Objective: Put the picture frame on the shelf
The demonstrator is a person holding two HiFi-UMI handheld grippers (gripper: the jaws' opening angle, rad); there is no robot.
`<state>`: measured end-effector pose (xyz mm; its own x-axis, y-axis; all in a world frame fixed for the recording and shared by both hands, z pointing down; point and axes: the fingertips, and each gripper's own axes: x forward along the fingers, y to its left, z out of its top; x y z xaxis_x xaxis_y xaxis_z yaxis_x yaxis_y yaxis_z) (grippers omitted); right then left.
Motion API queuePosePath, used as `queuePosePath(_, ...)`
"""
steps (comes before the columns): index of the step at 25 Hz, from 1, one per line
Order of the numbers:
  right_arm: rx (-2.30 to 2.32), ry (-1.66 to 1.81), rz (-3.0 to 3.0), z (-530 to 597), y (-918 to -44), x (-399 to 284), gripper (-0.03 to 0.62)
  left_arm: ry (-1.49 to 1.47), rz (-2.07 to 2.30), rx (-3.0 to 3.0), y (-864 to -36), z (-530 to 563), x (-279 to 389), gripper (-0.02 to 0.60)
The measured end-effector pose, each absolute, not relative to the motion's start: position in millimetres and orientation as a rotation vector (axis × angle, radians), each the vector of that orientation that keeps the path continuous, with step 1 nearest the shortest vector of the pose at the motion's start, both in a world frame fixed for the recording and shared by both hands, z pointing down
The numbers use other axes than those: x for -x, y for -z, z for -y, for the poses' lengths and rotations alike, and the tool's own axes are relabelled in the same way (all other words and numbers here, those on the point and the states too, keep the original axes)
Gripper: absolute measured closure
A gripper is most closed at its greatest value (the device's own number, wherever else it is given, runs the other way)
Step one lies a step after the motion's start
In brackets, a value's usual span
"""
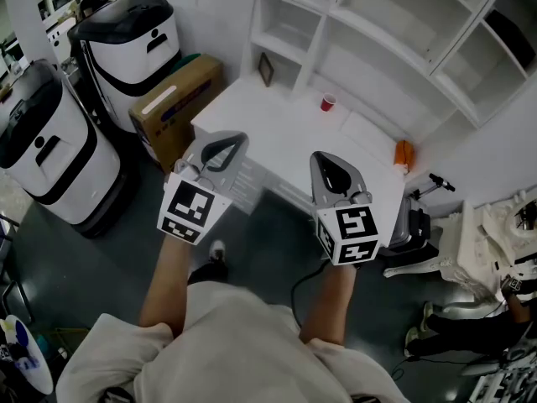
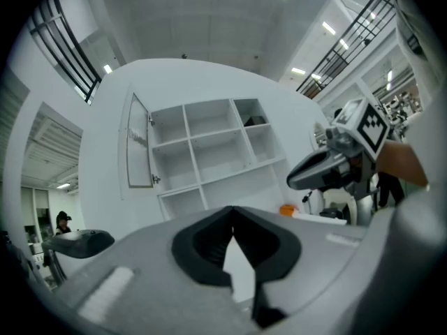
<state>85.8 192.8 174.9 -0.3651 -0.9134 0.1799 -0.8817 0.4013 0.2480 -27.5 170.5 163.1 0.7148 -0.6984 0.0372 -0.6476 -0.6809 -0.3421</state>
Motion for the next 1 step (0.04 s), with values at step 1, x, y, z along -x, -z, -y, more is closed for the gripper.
queuePosePath(1,-1.562,0.167,2.372,-191.4,-174.8,-86.0,0.589,0.237,-1.055,2.618,-163.3,-169.2,26.5,0.578)
